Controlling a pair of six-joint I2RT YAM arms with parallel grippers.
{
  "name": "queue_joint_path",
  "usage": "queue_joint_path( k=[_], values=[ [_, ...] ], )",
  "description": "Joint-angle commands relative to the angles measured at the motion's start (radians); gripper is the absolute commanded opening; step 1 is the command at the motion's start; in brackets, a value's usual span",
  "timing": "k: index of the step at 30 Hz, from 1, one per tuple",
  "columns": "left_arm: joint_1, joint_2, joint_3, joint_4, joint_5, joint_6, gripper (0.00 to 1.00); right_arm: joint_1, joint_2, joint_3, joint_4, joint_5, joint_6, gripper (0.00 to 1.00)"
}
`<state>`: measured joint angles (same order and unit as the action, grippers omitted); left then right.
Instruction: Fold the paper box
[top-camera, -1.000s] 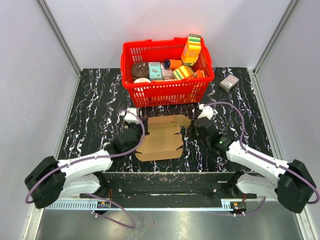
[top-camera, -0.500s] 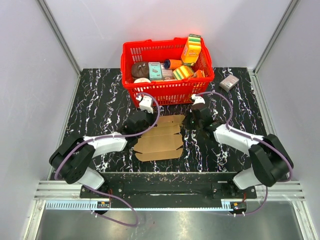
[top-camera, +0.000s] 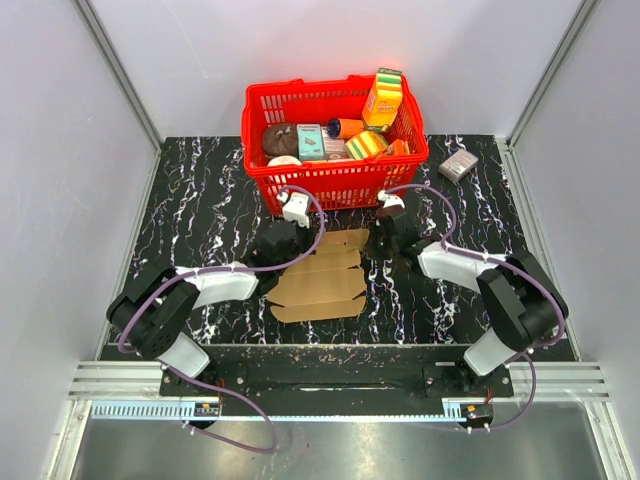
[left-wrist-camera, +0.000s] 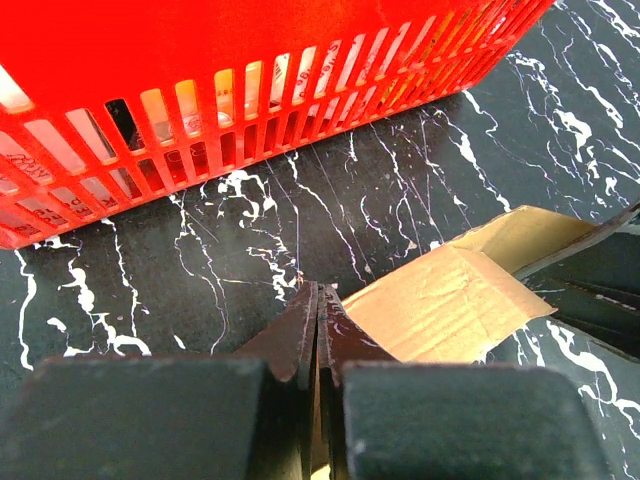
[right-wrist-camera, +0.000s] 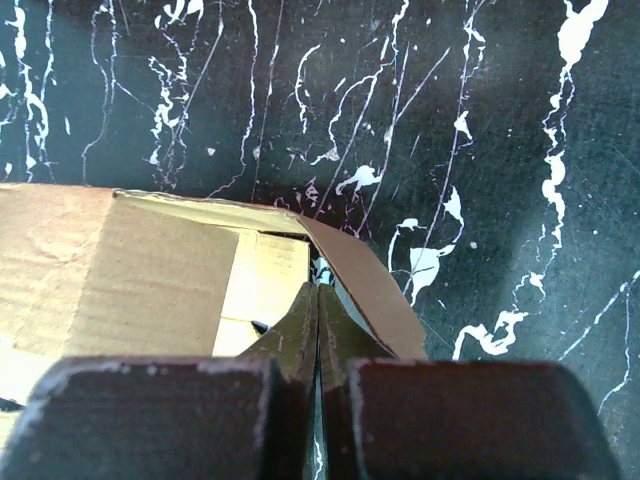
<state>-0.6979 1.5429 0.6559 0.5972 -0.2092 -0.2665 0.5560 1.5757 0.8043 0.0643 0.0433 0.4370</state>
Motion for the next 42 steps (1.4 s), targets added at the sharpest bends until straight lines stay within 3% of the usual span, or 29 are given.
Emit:
queue_joint_path(
  k=[1, 12, 42],
  values=[
    [0.006, 0.002, 0.007, 0.065, 0.010, -0.004, 0.00, -0.007, 0.041, 0.053, 0.025, 0.020, -0.026, 0.00],
    [0.005, -0.015, -0.024, 0.076, 0.033, -0.013, 0.00, -0.007, 0.122, 0.099, -0.012, 0.058, -0.021, 0.00],
    [0.005, -0.172, -0.088, 0.007, 0.056, -0.037, 0.01, -0.007, 0.139, 0.105, -0.037, 0.055, -0.004, 0.00]
  ],
)
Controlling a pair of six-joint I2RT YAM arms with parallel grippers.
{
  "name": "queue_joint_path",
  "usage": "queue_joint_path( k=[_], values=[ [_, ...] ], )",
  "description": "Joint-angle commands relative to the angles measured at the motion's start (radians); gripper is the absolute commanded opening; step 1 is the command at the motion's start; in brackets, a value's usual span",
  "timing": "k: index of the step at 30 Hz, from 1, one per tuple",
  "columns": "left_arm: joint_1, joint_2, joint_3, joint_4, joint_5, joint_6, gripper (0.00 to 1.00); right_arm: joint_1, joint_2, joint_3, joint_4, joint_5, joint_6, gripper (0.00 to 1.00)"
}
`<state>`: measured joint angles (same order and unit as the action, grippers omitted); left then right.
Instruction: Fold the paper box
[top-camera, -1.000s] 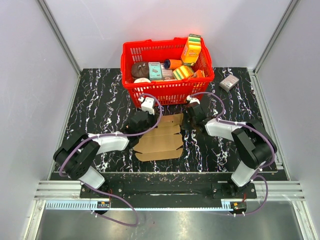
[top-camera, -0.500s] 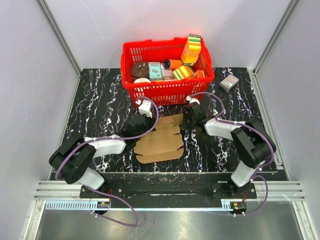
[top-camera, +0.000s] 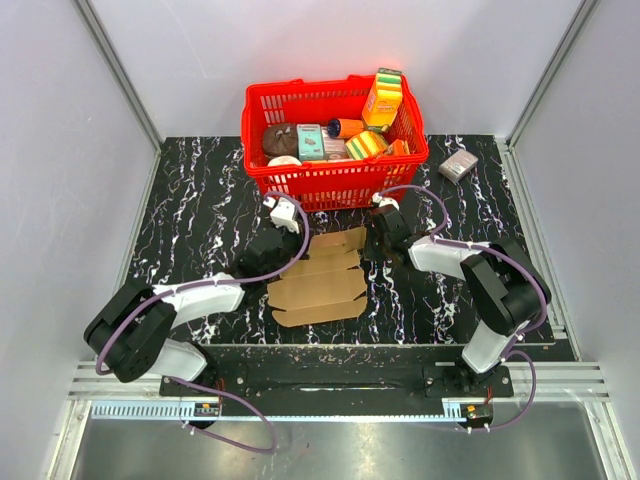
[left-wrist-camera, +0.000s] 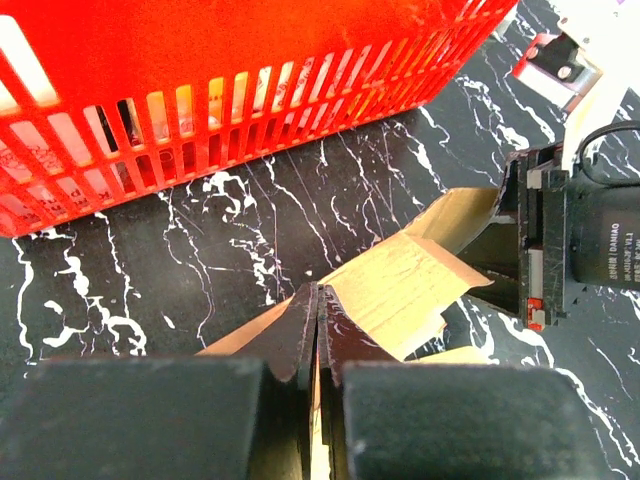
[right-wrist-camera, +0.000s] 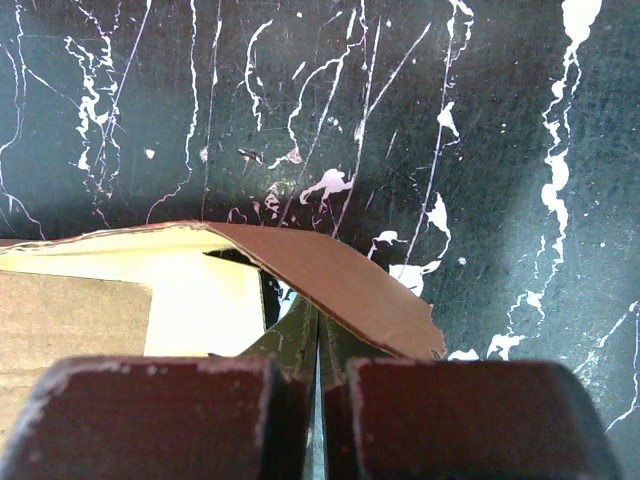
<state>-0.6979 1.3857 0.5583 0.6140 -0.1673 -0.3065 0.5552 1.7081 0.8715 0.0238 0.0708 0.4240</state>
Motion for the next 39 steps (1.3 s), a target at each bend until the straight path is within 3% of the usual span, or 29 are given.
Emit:
queue_joint_path(
  k=[1, 23, 39],
  values=[
    [0.005, -0.011, 0.005, -0.008, 0.015, 0.000, 0.01, -0.006, 0.010, 0.038, 0.004, 0.029, 0.009, 0.00],
    [0.005, 0.036, -0.049, 0.032, 0.038, -0.037, 0.00, -0.005, 0.021, 0.049, -0.001, 0.003, 0.004, 0.00],
    [0.005, 0.033, -0.049, 0.032, 0.040, -0.037, 0.00, -0.006, 0.005, 0.017, 0.097, -0.152, -0.004, 0.00]
  ],
)
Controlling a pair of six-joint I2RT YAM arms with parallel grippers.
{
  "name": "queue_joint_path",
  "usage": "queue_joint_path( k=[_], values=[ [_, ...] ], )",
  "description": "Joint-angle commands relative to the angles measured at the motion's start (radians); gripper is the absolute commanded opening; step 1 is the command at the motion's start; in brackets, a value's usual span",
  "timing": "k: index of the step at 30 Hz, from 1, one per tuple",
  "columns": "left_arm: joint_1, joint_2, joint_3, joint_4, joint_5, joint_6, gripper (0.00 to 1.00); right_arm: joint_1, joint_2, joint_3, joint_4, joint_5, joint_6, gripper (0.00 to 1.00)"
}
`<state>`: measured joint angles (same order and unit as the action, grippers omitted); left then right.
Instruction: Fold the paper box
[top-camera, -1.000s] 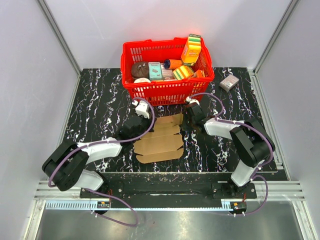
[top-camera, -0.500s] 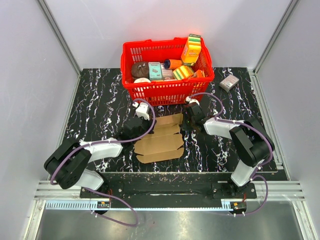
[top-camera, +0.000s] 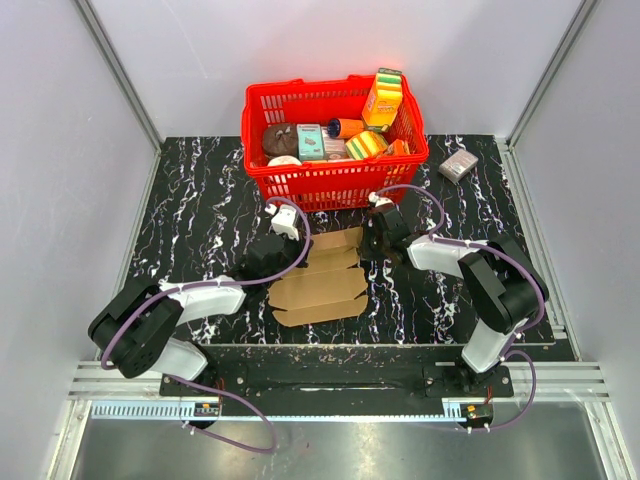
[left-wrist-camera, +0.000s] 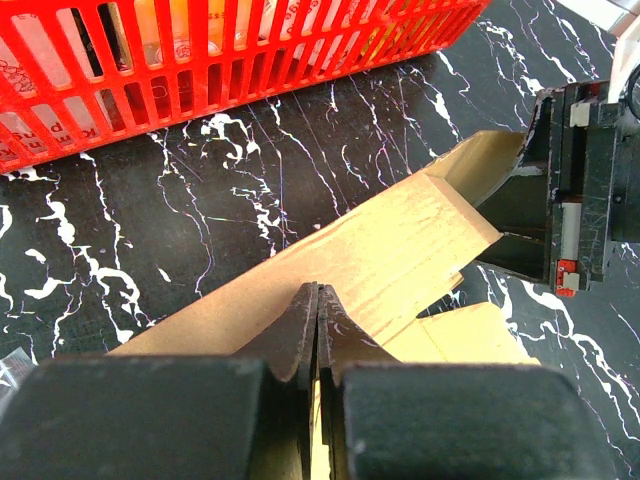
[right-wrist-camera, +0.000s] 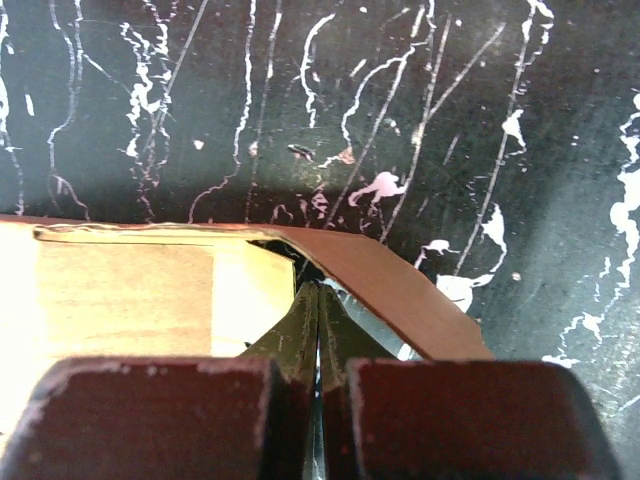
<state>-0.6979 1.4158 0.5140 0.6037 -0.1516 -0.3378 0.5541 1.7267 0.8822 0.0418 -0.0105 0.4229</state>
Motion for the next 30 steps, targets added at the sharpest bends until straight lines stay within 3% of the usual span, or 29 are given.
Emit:
queue_joint_path(
  k=[1, 30],
  values=[
    [0.005, 0.003, -0.005, 0.042, 0.024, -0.006, 0.00, -0.005, -0.010, 0.009, 0.079, -0.078, -0.004, 0.00],
    [0.005, -0.006, -0.012, 0.042, 0.027, -0.009, 0.00, -0.005, 0.105, 0.060, 0.096, -0.304, 0.016, 0.00]
  ],
)
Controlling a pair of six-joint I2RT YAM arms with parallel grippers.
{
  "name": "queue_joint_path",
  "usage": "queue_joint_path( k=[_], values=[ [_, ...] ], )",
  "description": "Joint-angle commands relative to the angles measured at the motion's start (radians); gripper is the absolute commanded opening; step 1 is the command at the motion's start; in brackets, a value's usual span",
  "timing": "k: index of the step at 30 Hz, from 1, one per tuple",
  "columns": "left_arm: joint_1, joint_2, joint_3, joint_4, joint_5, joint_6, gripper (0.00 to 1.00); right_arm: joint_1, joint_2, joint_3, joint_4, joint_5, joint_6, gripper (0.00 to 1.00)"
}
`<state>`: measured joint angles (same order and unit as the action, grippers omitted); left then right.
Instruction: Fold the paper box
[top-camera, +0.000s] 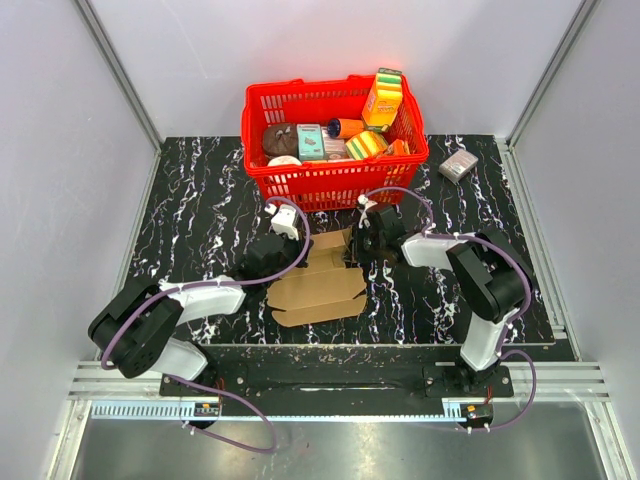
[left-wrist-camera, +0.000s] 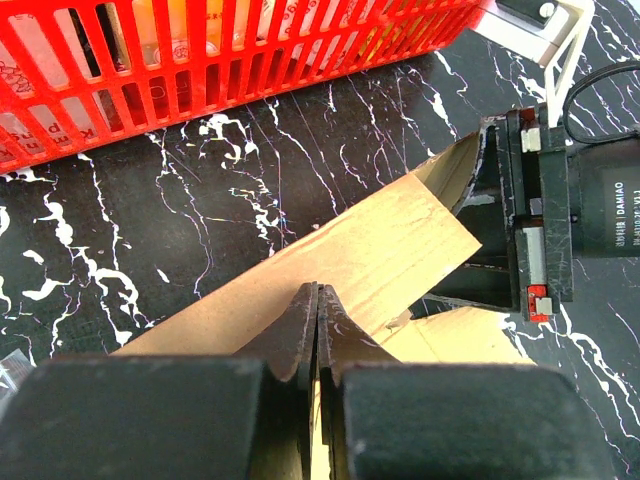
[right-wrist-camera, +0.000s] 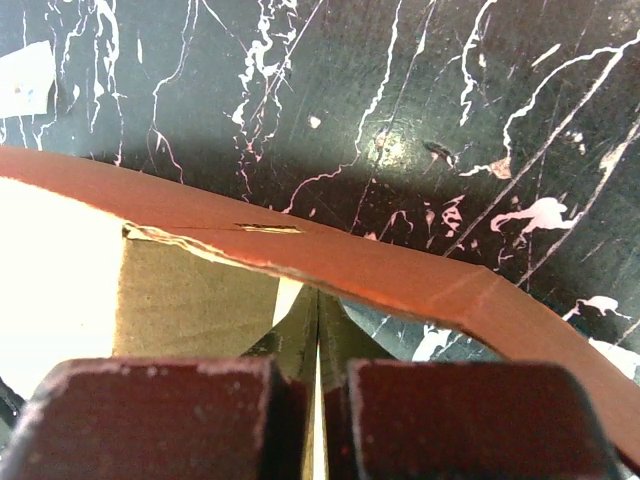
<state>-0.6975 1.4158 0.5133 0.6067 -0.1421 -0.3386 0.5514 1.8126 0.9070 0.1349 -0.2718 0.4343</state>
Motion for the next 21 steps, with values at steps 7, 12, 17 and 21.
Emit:
queue_joint_path(
  k=[7, 12, 17, 21],
  values=[
    [0.004, -0.008, -0.012, 0.039, 0.016, -0.008, 0.00, -0.002, -0.024, 0.030, -0.040, 0.034, -0.020, 0.00],
    [0.004, -0.012, -0.012, 0.036, 0.018, -0.008, 0.00, -0.002, -0.097, 0.038, -0.121, 0.157, -0.068, 0.00],
    [0.004, -0.012, -0.010, 0.036, 0.019, -0.008, 0.00, -0.002, -0.176, 0.040, -0.181, 0.233, -0.101, 0.00],
    [0.003, -0.012, -0.009, 0.038, 0.021, -0.008, 0.00, -0.002, -0.219, 0.044, -0.199, 0.261, -0.130, 0.00]
  ],
)
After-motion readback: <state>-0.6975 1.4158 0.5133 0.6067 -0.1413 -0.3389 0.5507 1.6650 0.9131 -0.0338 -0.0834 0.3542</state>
